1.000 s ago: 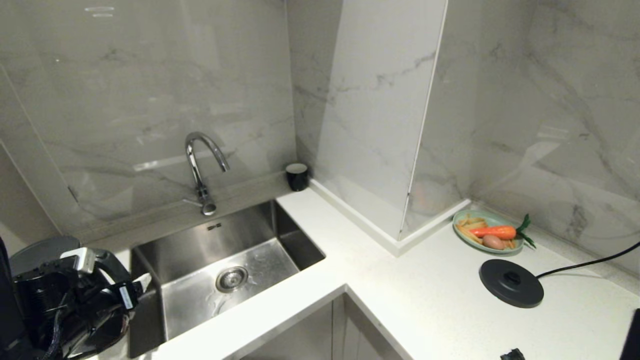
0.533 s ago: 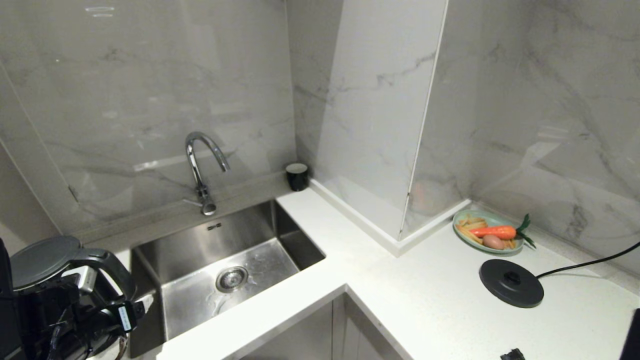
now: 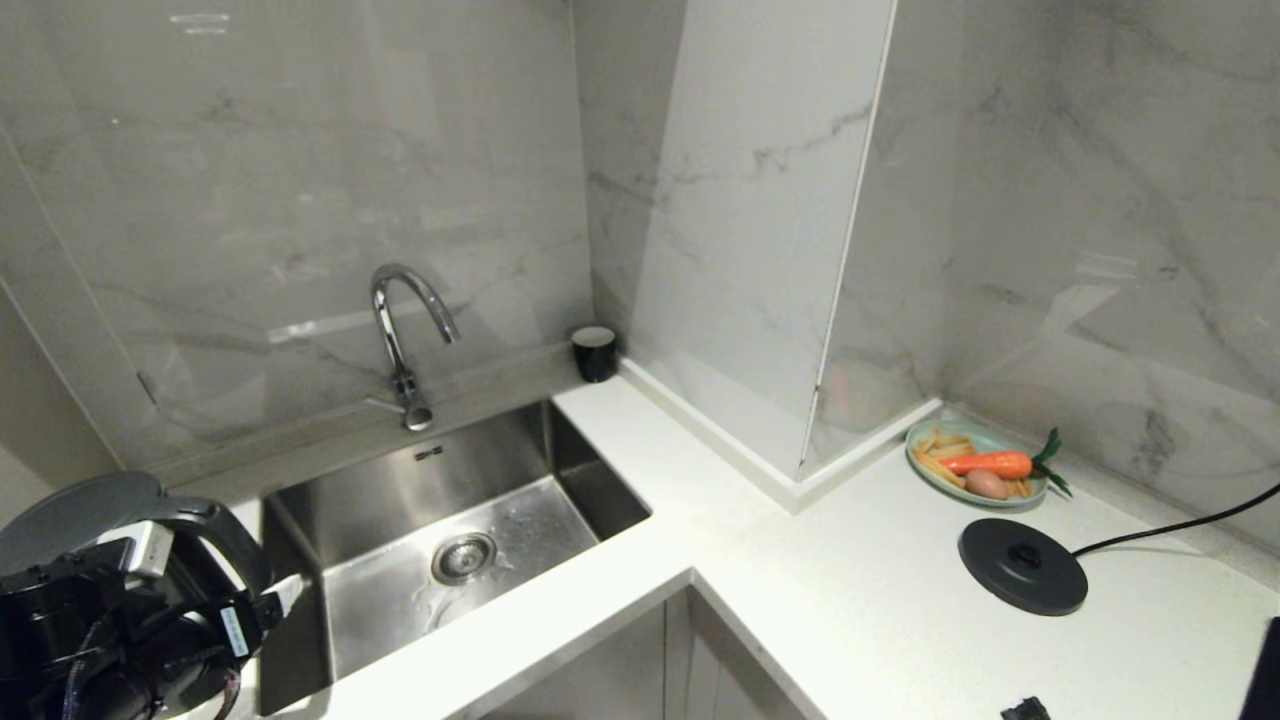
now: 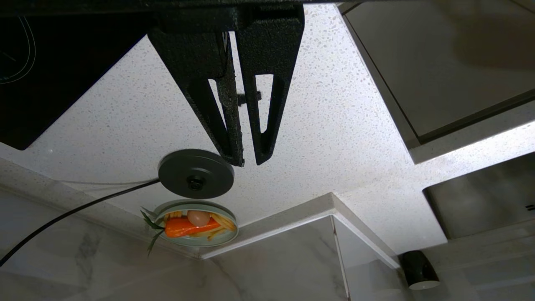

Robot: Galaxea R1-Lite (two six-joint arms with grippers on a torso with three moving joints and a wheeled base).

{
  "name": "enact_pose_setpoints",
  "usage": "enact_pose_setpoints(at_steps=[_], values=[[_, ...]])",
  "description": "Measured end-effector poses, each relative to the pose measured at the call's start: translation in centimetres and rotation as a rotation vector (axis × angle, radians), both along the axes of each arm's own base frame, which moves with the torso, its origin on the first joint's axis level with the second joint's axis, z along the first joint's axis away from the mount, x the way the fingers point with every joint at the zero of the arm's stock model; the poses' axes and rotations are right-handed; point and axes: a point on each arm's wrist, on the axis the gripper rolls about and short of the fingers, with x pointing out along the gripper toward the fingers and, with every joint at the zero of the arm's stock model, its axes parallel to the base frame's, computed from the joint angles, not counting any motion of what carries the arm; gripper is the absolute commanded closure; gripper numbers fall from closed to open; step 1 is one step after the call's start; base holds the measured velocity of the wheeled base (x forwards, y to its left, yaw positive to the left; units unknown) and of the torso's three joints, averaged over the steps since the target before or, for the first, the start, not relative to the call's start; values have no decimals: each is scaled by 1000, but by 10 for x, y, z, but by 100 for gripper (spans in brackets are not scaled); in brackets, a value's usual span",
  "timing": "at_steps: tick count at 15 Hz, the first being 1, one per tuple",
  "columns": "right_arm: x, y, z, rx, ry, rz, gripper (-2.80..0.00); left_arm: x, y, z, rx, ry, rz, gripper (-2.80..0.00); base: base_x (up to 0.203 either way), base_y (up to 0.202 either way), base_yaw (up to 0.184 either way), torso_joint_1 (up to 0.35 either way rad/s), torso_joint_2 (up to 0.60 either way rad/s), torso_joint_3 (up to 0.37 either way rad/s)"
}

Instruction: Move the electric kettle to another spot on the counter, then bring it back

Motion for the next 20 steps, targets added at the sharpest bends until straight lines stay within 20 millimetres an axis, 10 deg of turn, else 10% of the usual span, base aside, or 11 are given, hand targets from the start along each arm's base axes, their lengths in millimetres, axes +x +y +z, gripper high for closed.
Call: enact_pose_setpoints(at_steps=[20], values=[[0, 0, 0, 0, 0, 0, 0, 15, -69, 126, 189, -447, -270, -280, 0, 0, 0, 0, 0, 0]])
